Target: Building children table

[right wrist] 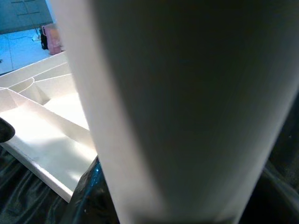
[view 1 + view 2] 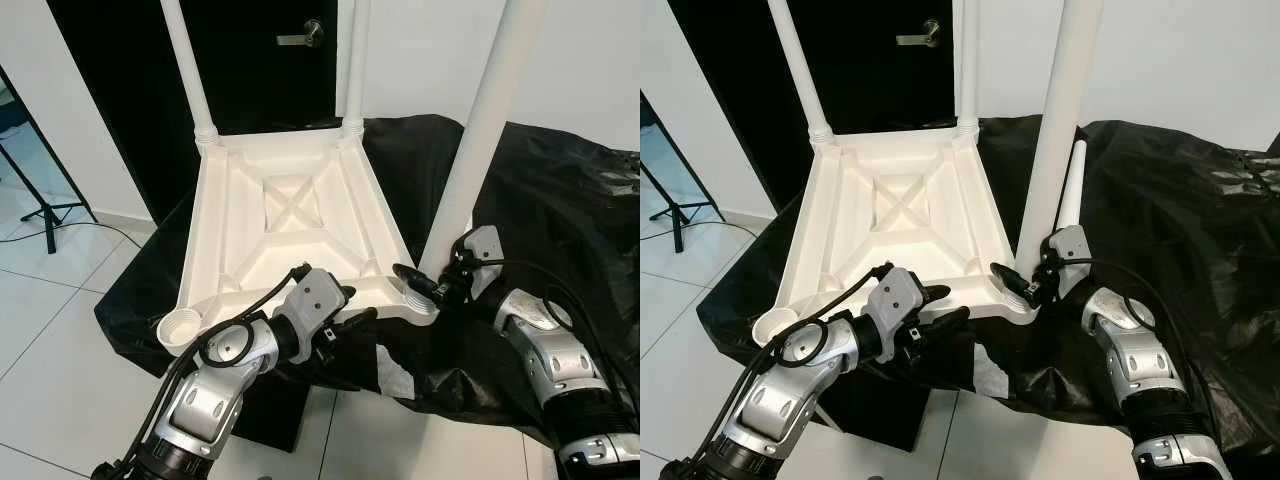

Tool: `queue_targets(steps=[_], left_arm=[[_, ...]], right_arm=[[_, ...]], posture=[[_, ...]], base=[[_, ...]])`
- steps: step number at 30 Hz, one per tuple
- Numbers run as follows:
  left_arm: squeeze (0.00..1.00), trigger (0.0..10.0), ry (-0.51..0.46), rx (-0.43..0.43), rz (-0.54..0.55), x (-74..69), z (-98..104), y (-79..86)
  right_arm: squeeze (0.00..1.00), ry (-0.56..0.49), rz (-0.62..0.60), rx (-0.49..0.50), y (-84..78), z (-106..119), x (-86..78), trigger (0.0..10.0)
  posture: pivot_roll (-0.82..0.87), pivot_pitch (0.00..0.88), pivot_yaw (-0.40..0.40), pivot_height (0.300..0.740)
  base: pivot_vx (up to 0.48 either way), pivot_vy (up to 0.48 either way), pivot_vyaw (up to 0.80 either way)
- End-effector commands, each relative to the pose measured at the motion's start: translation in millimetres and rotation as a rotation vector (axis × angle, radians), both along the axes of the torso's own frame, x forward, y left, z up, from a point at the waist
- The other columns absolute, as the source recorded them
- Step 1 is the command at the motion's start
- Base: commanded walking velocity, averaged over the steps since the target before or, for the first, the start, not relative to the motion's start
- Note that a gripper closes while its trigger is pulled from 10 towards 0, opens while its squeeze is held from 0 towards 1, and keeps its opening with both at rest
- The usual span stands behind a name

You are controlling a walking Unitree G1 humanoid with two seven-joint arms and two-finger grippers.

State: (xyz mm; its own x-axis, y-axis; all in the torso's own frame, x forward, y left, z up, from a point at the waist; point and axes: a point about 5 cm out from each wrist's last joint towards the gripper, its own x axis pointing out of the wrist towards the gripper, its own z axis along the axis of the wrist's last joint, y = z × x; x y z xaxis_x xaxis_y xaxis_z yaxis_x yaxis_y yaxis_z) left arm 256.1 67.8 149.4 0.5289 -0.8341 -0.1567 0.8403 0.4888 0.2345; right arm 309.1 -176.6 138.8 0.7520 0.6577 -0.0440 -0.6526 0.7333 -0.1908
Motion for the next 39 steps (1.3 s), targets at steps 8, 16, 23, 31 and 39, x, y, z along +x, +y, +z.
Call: queue_targets(steps=[8, 16, 23, 31, 39], left_arm=[[0.00, 10.0, -0.004, 0.014, 0.019, 0.0, -1.6, 1.8], [0.00, 10.0, 0.002, 0.012, 0.015, -1.4, -2.5, 0.7], [0.00, 10.0, 0.005, 0.010, 0.010, -2.6, -2.5, 0.0], [0.00, 10.0, 0.006, 0.009, 0.006, -2.8, -2.3, -0.5], [0.00, 10.0, 0.007, 0.008, 0.002, -3.4, -2.4, -1.6]], right_arm=[[0.00, 0.038, -0.064, 0.004, -1.3, -11.4, -4.2, 10.0], [0.00, 0.041, -0.263, 0.042, 0.3, -18.4, -8.0, 10.0], [0.00, 0.069, -0.509, 0.107, 7.7, -25.2, -15.5, 10.0], [0.00, 0.101, -0.770, 0.137, 28.9, -33.2, -27.7, 10.0], [0.00, 0.116, -0.817, 0.158, 38.6, -32.7, -33.2, 10.0]], posture=[[0.02, 0.000, -0.005, 0.740], [0.01, 0.000, 0.000, 0.740], [0.01, 0.000, 0.001, 0.740], [0.00, 0.000, 0.000, 0.740], [0.00, 0.000, 0.003, 0.740]], base=[[0.000, 0.000, 0.00], [0.000, 0.000, 0.00], [0.000, 0.000, 0.00], [0.000, 0.000, 0.00], [0.000, 0.000, 0.00]])
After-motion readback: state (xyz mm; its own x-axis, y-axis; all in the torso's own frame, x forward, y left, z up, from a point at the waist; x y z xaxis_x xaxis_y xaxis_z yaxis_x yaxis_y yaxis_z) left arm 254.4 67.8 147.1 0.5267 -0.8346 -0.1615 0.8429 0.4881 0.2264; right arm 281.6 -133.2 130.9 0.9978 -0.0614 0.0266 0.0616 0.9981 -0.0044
